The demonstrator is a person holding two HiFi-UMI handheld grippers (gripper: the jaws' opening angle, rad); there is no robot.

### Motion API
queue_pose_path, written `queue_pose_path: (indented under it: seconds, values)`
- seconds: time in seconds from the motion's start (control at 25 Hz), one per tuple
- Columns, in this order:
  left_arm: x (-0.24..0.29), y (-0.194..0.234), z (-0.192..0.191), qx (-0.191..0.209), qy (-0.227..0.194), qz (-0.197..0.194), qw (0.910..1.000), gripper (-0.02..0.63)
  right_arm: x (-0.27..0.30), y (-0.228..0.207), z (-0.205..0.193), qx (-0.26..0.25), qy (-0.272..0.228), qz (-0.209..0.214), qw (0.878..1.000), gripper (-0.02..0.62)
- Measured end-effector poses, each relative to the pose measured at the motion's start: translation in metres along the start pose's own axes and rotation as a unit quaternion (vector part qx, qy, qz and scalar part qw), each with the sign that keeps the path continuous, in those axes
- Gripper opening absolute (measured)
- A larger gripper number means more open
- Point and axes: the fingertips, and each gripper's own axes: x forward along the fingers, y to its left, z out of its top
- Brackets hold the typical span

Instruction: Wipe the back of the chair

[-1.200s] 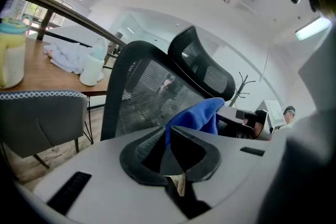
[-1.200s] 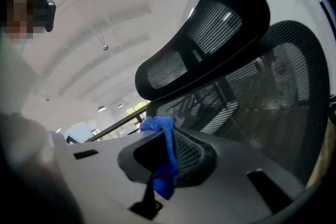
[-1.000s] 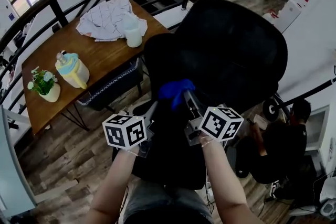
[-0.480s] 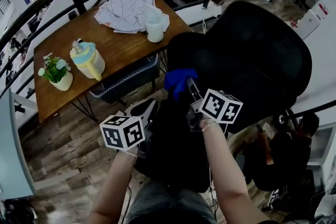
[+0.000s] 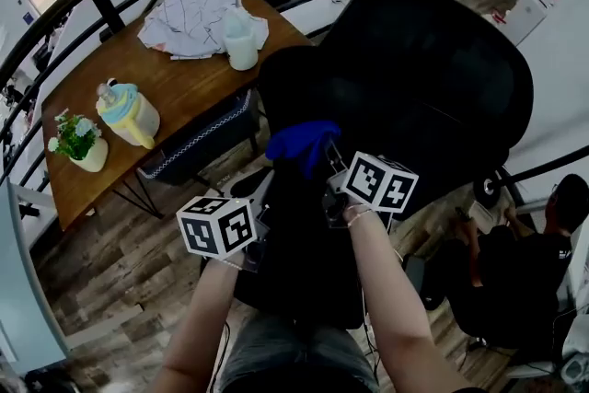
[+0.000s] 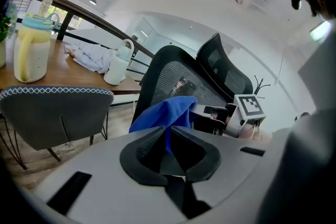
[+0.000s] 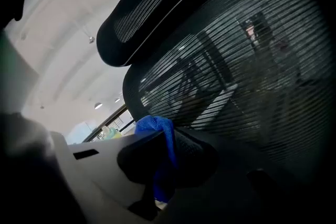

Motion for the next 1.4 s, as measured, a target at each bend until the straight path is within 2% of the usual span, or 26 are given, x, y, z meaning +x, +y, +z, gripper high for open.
queue_pose_path:
  seconds: [0.32,0.84,1.16,1.4]
  values:
    - [0.03,-0.042,-0.016,0.02,0.034,-0.041,0.9984,0.038,-0.054,-0.053,0.01,0.028,-0.026,-0.046,0.998,0.044]
    - [0.069,-0.095,-0.04,0.04,0.075,-0.083,0.9929,0.038,-0.134,-0.126,0.031,0.052,-0.067,-0.103,0.991,0.044]
    - [0.096,-0.132,-0.049,0.052,0.091,-0.112,0.9881,0.038,-0.18,-0.164,0.048,0.058,-0.092,-0.136,0.985,0.044]
    - [0.115,-0.16,-0.063,0.059,0.117,-0.143,0.981,0.038,-0.215,-0.195,0.053,0.064,-0.11,-0.168,0.978,0.044]
